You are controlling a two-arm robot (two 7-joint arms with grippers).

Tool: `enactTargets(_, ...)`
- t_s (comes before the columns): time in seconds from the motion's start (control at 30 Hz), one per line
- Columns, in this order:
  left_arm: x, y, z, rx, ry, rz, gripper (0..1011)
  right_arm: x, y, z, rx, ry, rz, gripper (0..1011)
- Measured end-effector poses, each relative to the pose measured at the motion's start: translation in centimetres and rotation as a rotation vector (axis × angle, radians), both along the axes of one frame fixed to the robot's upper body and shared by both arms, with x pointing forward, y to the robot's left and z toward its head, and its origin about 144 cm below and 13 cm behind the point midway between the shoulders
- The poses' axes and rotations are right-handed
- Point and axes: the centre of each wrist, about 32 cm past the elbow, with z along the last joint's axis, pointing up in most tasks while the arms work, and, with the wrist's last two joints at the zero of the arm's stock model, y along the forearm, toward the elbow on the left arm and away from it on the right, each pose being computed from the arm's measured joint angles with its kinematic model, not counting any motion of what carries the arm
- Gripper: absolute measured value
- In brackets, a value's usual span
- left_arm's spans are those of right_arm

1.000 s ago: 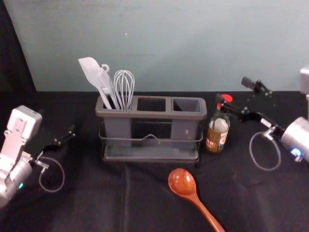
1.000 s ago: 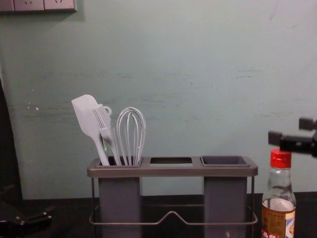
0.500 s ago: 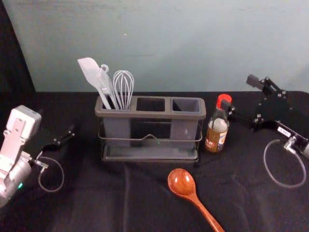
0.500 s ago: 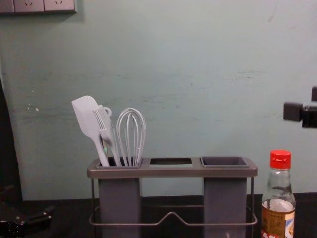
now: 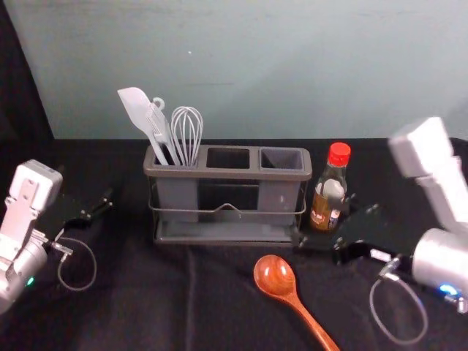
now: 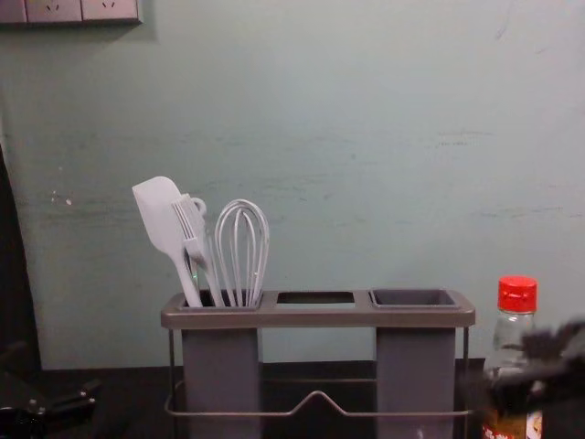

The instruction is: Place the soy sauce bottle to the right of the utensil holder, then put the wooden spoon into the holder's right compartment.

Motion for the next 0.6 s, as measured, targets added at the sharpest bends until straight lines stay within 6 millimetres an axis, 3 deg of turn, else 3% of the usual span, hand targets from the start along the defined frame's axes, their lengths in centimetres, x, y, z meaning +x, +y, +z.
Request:
enactTargets(0.27, 0.0, 0.0, 0.0, 0.000, 0.000, 0.000, 1011, 1.6, 3.5, 0.3, -0.125, 0.191, -0.009, 1002)
enactTargets(0.6, 0.0, 0.0, 0.0, 0.000, 0.000, 0.000, 1011, 4.9, 5.8, -0.7, -0.182, 0.281, -0.024, 1002)
